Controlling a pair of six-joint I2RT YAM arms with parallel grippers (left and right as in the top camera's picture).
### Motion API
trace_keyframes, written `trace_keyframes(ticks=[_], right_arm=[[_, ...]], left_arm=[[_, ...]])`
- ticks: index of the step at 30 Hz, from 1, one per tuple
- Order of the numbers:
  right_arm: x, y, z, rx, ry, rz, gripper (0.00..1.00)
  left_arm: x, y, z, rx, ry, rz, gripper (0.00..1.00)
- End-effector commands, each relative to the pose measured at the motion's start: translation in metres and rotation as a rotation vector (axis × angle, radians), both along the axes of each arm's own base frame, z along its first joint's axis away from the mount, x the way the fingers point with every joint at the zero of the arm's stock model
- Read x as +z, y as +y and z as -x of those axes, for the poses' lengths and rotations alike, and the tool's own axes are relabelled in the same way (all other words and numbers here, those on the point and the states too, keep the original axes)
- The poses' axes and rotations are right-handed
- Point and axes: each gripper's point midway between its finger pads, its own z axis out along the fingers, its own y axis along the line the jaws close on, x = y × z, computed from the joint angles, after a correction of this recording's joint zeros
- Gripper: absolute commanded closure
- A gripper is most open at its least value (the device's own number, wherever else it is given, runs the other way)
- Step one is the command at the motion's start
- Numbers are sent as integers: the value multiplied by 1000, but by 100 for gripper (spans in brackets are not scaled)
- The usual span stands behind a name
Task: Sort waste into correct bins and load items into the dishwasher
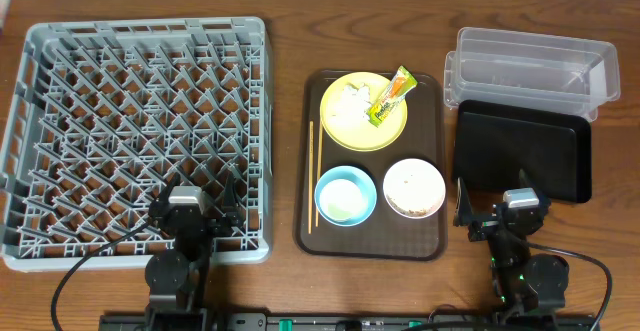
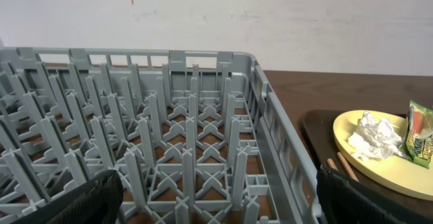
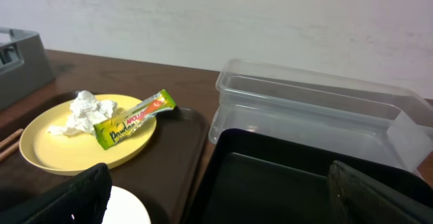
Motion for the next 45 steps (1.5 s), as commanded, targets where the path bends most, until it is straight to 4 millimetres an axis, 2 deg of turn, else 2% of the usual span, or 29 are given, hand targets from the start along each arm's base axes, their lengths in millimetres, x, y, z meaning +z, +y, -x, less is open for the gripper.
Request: trace_keyframes(ticks=[1, 45], right_arm=[[0, 3, 1, 14, 2, -13, 1], [0, 3, 1, 15, 1, -13, 1]], left_arm=[[-14, -1, 1, -6, 48, 4, 7], [-14, 3, 1, 18, 47, -14, 7]])
